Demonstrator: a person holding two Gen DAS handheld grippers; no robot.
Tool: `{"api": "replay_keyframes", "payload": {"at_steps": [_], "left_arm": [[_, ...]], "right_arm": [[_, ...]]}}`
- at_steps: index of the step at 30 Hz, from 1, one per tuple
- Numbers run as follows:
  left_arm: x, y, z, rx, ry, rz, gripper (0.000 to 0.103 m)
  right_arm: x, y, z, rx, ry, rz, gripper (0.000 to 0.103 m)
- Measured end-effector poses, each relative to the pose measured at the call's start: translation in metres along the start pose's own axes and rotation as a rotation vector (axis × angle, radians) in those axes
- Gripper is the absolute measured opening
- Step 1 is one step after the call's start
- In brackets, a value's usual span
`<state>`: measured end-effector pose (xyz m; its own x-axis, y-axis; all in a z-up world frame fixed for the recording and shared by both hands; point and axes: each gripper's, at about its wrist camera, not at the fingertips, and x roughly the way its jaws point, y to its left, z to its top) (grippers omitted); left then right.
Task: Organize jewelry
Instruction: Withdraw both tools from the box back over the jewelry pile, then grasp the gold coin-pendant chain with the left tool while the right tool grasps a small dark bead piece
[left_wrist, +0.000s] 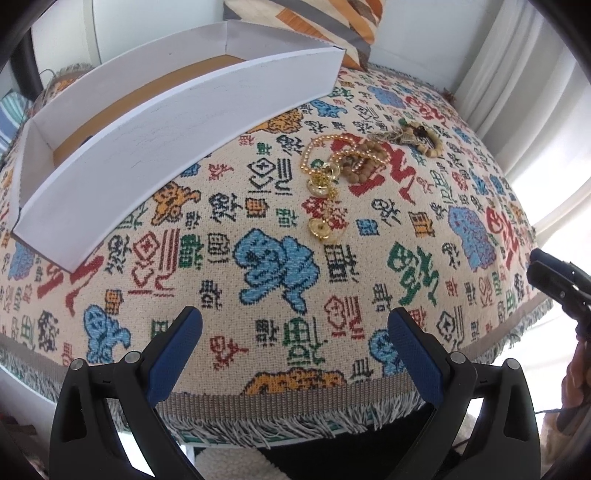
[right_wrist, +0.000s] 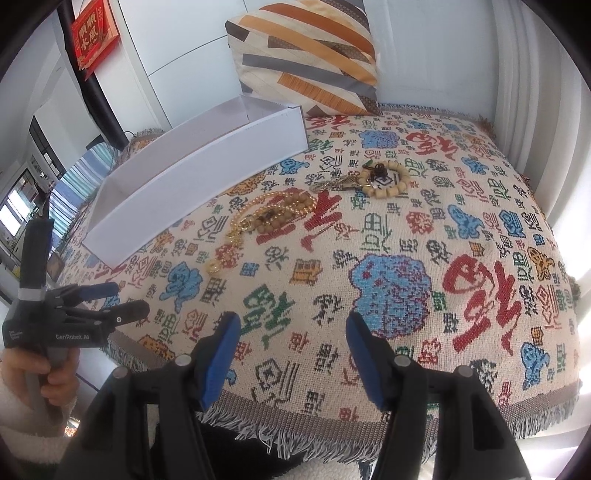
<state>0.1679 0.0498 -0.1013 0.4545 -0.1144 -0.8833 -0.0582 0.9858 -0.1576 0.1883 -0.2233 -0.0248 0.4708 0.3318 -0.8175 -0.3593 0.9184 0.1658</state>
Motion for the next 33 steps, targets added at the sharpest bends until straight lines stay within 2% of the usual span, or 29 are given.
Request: {"api": "replay_keyframes", "payload": {"at_steps": [24,33], "left_arm": [[0.03,0.0,0.019,-0.017,0.066,0.013,0.1],[0.056,-0.02,0.057,0.021,0.055,0.003,0.1]], "right_arm": [[0.02,-0.02,-0.004,0.058,0.061,0.013,0.061],[0.024,-0.028,0.0,0.077,0.072,0.018,0.061]]}}
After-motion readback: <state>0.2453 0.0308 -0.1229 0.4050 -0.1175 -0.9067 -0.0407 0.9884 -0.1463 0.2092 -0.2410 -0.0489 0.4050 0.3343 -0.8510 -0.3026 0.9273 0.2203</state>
